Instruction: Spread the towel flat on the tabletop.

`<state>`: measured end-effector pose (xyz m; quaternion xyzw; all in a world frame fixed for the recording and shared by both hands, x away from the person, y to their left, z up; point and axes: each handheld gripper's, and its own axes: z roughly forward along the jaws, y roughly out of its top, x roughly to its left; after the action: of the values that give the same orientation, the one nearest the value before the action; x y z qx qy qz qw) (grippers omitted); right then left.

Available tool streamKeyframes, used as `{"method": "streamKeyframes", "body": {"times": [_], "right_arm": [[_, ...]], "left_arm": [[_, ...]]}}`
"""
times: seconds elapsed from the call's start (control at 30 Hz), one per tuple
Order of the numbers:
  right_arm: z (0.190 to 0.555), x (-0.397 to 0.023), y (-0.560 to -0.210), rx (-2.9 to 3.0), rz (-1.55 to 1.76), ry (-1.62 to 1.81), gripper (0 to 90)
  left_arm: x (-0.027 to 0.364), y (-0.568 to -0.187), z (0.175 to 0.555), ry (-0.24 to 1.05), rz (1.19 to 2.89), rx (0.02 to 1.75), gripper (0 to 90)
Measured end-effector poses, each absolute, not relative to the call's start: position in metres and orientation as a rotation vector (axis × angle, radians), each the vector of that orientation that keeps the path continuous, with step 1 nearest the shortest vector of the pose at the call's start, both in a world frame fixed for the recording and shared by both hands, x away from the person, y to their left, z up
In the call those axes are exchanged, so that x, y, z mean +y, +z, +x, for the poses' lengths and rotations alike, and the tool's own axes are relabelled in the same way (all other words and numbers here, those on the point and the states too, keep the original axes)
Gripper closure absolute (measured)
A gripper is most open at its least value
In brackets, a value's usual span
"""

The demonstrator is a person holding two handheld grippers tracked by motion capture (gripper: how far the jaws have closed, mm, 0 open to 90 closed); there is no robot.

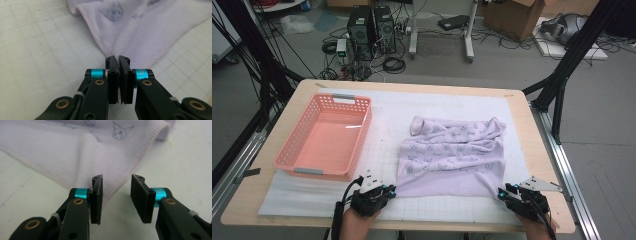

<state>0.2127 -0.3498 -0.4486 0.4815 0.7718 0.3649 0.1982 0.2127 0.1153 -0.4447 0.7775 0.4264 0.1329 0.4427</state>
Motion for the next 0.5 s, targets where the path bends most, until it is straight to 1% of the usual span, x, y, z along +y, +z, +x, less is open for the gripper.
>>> {"method": "streamKeyframes", "body": {"times": [0.13, 0.17, 0.2, 0.27, 0.3, 0.37, 0.5], "right_arm": [[0.208, -0.345, -0.445, 2.212, 1.301, 1.076, 61.1], [0.208, -0.342, -0.446, 2.227, 1.294, 1.072, 63.1], [0.208, -0.342, -0.446, 2.227, 1.294, 1.072, 63.1], [0.208, -0.336, -0.447, 2.253, 1.255, 1.015, 70.4], [0.207, -0.335, -0.445, 2.273, 1.255, 1.012, 83.5], [0.204, -0.336, -0.444, 2.286, 1.236, 0.986, 86.1], [0.194, -0.345, -0.441, 2.301, 1.237, 0.967, 86.5]], "left_arm": [[0.125, -0.441, 0.203, 0.31, 1.915, 1.039, 86.0], [0.126, -0.442, 0.202, 0.308, 1.913, 1.04, 86.0], [0.127, -0.444, 0.201, 0.301, 1.913, 1.036, 86.0], [0.127, -0.448, 0.201, 0.29, 1.905, 1.042, 85.9], [0.127, -0.449, 0.201, 0.286, 1.904, 1.042, 85.8], [0.127, -0.45, 0.2, 0.282, 1.903, 1.034, 85.8], [0.127, -0.452, 0.191, 0.274, 1.907, 1.01, 85.8]]}}
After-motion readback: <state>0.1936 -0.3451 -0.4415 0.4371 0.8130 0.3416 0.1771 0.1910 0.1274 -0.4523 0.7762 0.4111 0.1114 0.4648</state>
